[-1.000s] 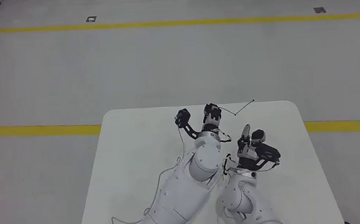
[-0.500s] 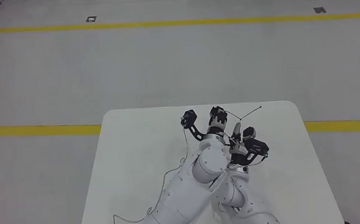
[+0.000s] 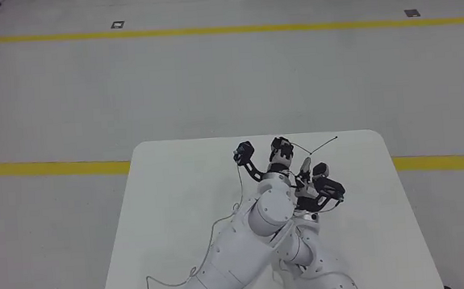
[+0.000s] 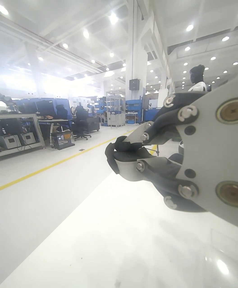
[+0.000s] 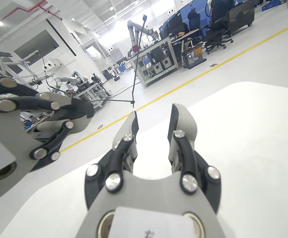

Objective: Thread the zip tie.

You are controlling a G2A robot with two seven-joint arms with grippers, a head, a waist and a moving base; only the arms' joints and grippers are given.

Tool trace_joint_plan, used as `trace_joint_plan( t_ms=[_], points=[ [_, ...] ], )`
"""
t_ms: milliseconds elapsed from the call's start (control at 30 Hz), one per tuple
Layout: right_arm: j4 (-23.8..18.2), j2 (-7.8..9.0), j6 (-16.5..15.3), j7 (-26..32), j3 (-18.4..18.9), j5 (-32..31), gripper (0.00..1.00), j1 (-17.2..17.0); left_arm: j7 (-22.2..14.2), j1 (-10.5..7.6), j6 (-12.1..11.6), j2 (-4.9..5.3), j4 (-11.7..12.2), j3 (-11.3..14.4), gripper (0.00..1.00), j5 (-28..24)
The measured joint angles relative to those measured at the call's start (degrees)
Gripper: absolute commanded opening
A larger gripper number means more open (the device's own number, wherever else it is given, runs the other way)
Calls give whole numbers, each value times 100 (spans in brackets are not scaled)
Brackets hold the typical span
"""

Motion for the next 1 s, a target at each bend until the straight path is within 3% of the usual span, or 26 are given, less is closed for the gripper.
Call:
trace_joint_plan(
  t_ms=[1000],
  points=[
    [-32, -291, 0, 198, 260, -438, 21, -4, 0, 0, 0, 0, 0, 0, 0, 0]
  ],
)
